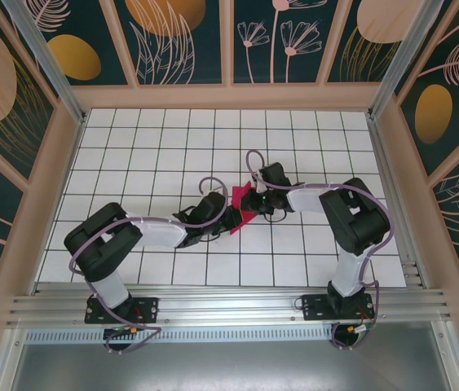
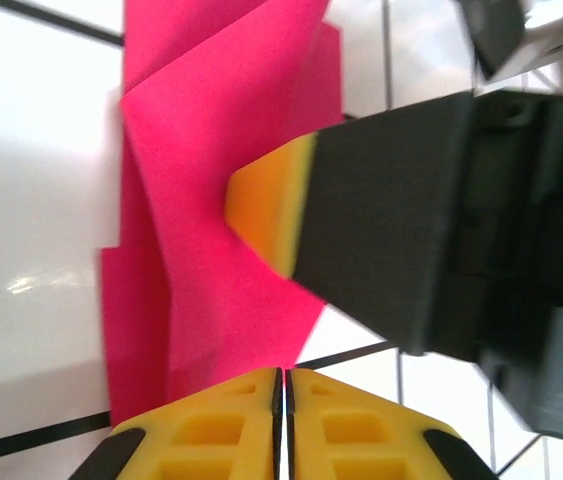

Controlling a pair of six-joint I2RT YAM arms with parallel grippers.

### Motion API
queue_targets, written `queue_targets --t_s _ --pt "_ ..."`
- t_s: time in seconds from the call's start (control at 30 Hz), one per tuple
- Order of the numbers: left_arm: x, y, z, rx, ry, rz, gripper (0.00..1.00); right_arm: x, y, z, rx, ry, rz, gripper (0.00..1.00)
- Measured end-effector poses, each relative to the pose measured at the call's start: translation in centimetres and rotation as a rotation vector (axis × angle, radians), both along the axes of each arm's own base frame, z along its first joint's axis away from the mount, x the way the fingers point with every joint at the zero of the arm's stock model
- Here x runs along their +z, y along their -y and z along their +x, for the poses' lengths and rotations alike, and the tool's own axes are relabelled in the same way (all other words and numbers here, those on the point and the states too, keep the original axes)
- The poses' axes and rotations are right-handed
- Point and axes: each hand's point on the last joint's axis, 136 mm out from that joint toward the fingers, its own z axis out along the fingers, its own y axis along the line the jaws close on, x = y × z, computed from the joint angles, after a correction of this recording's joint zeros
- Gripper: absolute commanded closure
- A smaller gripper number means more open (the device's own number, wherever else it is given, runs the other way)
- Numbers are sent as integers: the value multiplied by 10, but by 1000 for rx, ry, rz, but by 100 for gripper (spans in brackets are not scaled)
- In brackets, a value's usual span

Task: Fold a paper plane with a square sheet of paper (pick it up from the middle)
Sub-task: Fourth fold the wing at the center of the table.

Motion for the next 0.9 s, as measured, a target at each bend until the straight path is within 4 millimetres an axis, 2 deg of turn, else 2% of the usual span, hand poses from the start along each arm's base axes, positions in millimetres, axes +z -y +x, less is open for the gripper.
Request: queue_targets --t_s 0.27,0.43,0.6,0.73,0.9 --pt "-12 -4 -4 -3 -24 23 92 1 0 1 -2 0 1 86" --pt "-26 -13 -13 -4 -52 47 94 2 -1 1 -2 -2 1 85" --pt "-28 -15 -14 1 -50 37 96 7 0 2 -4 -2 -3 83" --pt "-28 -15 -14 4 -47 26 98 24 -1 4 -4 31 15 82" --pt "-28 -15 -14 3 -44 20 100 46 -9 1 17 77 45 87"
